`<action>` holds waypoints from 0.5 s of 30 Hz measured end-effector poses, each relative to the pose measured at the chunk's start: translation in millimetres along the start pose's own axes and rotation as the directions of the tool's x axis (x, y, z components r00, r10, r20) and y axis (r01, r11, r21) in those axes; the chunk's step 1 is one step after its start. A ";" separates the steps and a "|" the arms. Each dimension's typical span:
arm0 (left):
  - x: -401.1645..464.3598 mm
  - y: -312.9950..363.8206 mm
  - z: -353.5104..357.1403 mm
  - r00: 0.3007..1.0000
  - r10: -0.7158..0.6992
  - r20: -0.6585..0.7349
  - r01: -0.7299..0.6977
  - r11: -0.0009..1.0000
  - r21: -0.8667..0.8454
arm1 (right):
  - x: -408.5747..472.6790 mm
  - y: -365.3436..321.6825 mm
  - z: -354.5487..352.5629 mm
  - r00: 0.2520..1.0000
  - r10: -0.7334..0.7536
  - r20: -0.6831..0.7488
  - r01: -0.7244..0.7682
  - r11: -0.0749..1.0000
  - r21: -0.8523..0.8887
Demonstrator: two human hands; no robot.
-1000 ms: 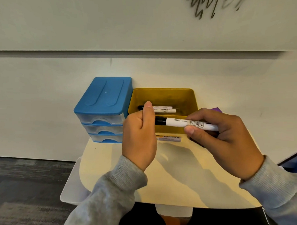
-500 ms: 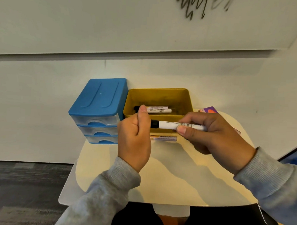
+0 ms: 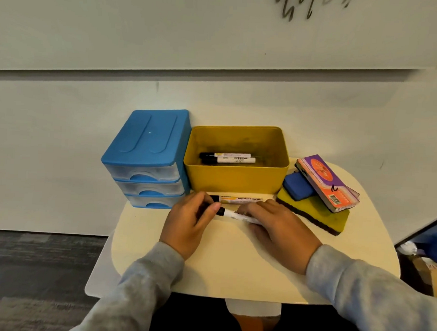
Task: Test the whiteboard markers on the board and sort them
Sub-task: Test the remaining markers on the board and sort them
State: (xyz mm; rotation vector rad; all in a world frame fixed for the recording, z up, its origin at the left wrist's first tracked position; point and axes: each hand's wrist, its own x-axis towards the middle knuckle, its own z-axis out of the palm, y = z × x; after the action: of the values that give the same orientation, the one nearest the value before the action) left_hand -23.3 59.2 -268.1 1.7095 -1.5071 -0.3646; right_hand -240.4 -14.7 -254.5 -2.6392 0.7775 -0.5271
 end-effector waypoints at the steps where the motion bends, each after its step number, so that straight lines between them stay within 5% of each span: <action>1: -0.8 -3.4 0.8 1.000 0.011 -0.029 -0.011 1.000 0.017 | 2.1 1.5 5.5 1.000 -0.019 -0.005 0.018 0.998 -0.061; 6: -6.1 -6.9 4.0 0.990 0.118 -0.076 -0.099 0.972 0.215 | 1.3 11.5 17.7 0.998 -0.055 -0.039 0.044 0.967 -0.251; 10: -11.8 -10.0 7.8 0.957 0.286 0.045 -0.281 0.879 0.384 | -5.0 16.5 19.2 0.998 -0.021 -0.064 -0.002 0.939 -0.343; 15: -10.8 -15.9 13.3 0.961 0.265 0.076 -0.273 0.875 0.401 | -5.1 18.7 23.3 0.999 0.044 -0.016 -0.046 0.911 -0.411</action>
State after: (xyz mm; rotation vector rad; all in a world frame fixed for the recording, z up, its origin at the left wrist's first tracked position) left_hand -24.0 63.6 -291.1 1.7715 -1.9071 0.0932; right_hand -242.6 -21.7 -283.9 -2.9913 1.0487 -0.3927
